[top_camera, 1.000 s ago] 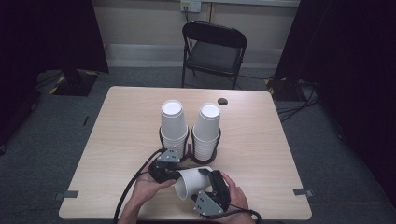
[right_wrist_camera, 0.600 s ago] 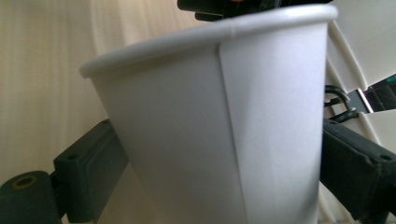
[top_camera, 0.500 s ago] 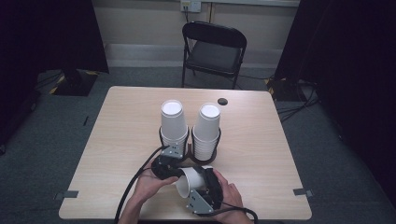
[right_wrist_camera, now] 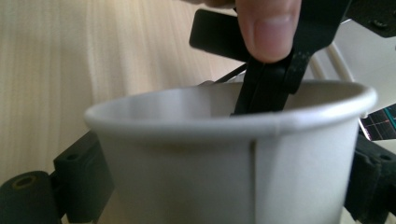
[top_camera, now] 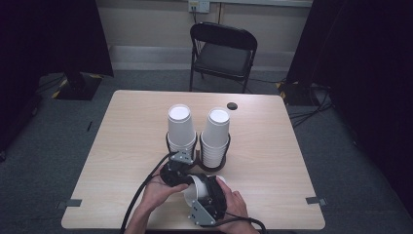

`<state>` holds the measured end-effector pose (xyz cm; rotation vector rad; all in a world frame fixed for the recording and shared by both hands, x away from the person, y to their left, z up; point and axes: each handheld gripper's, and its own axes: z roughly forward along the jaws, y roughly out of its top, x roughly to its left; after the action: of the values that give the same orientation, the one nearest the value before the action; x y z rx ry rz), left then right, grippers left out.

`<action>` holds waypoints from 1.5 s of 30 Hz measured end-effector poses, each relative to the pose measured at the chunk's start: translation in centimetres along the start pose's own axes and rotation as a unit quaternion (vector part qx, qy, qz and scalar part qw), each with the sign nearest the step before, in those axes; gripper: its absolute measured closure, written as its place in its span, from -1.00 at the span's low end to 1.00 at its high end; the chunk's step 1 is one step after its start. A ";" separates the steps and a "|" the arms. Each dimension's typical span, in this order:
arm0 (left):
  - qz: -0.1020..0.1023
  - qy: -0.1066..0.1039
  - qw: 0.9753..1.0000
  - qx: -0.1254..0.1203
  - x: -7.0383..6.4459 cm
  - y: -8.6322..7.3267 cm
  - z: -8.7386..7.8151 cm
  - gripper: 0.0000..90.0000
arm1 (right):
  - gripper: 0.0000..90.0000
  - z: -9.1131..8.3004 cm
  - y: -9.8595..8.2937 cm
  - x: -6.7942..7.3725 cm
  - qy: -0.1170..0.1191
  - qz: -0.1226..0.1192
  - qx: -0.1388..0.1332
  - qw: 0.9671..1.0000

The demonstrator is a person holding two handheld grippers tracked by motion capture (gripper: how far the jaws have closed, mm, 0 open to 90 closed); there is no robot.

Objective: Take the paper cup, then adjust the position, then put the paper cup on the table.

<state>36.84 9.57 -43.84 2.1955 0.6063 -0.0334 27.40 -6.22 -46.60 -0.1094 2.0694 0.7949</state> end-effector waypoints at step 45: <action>-0.002 0.023 0.984 -0.178 -0.6 -1.4 -1.4 0.19 | -0.76 -1.1 -3.0 -1.2 -0.006 0.144 -0.010 0.989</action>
<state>35.41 11.08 -43.78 1.8531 0.5922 0.1161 28.40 -9.41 -46.74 0.1879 2.0921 0.9880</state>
